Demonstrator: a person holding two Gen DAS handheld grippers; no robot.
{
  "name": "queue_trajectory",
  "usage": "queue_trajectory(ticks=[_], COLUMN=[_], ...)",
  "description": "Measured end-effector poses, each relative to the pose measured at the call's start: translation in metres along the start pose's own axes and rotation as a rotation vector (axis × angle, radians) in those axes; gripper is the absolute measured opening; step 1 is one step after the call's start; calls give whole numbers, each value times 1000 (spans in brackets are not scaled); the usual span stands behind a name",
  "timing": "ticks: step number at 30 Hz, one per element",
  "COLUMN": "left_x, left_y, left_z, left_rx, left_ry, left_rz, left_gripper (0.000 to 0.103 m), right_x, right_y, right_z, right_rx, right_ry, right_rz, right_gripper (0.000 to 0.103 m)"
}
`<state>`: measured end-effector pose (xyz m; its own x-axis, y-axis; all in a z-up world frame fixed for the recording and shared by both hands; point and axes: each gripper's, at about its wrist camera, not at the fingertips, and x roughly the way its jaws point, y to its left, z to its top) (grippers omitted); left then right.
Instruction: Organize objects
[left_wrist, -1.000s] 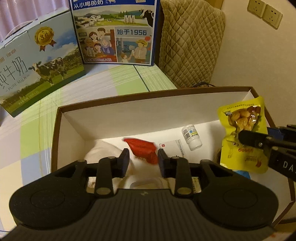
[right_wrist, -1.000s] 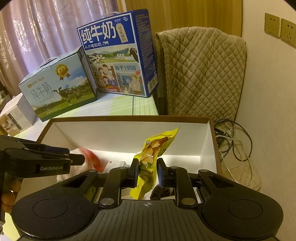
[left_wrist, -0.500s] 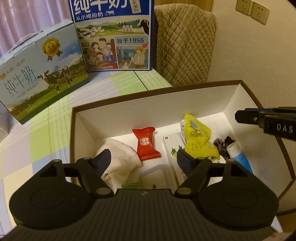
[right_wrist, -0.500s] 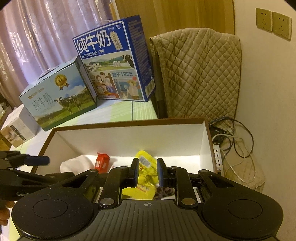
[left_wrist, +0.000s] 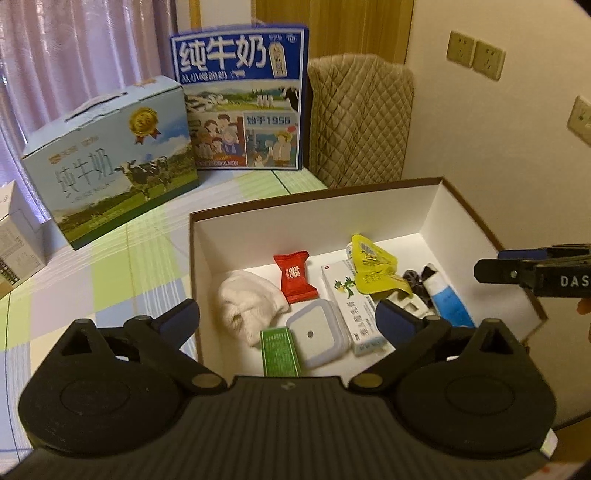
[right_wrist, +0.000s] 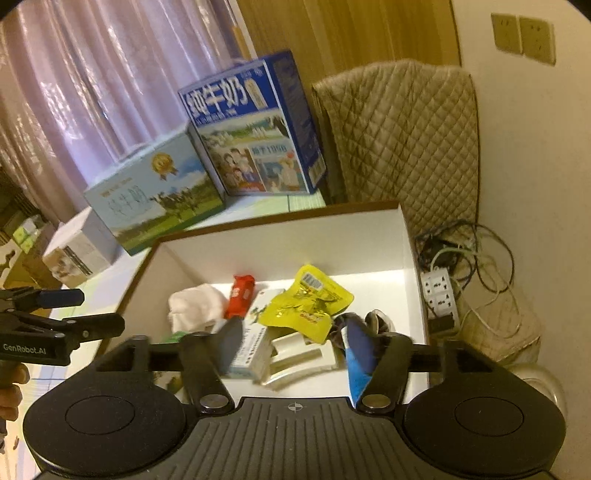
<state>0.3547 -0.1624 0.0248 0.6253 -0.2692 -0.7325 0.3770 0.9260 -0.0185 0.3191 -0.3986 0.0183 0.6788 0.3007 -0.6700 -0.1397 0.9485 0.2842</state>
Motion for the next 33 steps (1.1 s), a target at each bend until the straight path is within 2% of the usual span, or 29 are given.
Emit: queue_trajectory(ticks=[7,15,21,33], left_x=[-59,-122,-159,-226], left_y=[6,8,17,32], left_z=[-27,-71,-116,-186], left_rx=[-61,-112,-174,-282], left_ry=[-67,-116,-107,-55], left_rz=[-25,-11,13,131], left_gripper=[102,102,102,102], right_x=[-55,-98,-122,-145], right_y=[38,81,115,155], right_z=[-24,-65,-98,-139], right_rx=[-62,-84,-84,-66], right_ry=[-95,-110,-117,-82], right_rz=[-3,7,0,63], right_gripper=[80,81,81,81])
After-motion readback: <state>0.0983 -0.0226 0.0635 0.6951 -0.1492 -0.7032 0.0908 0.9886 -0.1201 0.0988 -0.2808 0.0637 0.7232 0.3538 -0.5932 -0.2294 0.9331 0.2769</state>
